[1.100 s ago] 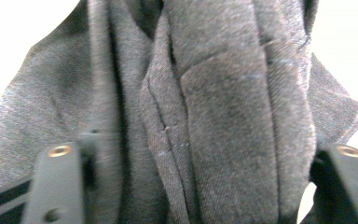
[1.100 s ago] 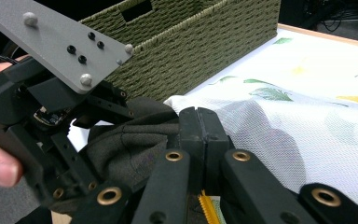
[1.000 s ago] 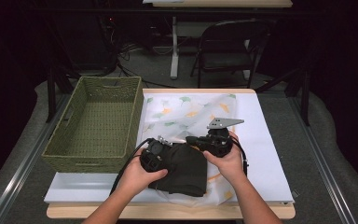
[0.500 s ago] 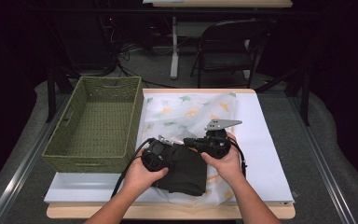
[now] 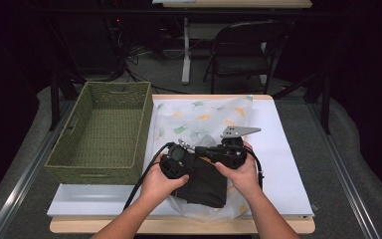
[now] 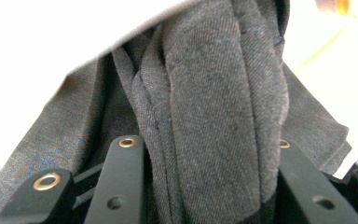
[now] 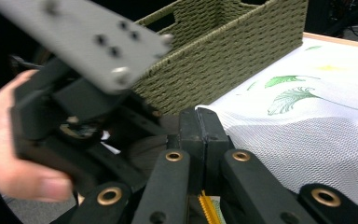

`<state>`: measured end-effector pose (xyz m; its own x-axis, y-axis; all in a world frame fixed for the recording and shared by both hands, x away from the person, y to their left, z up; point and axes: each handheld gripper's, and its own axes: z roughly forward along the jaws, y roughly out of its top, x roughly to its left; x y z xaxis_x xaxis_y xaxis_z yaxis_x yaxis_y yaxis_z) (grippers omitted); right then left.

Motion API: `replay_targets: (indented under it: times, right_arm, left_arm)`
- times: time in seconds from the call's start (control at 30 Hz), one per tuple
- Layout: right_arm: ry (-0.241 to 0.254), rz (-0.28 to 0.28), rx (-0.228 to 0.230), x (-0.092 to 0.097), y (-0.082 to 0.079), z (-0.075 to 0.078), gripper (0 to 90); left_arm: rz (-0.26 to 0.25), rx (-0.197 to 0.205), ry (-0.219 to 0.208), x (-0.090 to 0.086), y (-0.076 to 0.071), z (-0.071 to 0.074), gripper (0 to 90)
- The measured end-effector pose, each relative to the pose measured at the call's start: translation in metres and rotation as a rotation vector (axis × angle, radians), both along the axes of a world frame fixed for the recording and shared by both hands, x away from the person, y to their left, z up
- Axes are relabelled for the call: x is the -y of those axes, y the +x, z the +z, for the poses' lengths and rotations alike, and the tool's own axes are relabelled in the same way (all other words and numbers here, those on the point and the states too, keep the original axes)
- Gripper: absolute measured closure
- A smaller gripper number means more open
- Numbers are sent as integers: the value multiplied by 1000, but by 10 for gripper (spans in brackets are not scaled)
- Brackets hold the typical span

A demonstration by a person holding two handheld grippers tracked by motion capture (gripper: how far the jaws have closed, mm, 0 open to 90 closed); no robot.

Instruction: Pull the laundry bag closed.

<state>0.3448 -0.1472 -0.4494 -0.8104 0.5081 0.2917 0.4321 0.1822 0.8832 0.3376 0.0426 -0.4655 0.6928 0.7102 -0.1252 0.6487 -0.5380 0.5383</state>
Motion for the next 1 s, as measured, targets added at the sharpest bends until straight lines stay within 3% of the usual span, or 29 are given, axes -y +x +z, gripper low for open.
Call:
replay_targets:
  times: [0.53, 0.63, 0.8, 0.9, 1.0]
  right_arm:
    - [26, -18, 19, 6, -2, 6, 900]
    - [22, -19, 21, 5, -2, 6, 900]
    - [11, -24, 3, 5, 1, 1, 900]
    - [-12, -32, -3, 4, 3, -3, 900]
    - [-26, -37, -4, 3, 4, -6, 900]
  left_arm:
    - [92, 5, -26, -7, 14, 12, 645]
    - [91, 2, -31, -4, 17, 8, 642]
    - [102, 2, -48, -3, 24, -10, 621]
    - [118, 1, -74, -6, 27, -19, 585]
    - [118, 6, -62, -7, 28, -23, 513]
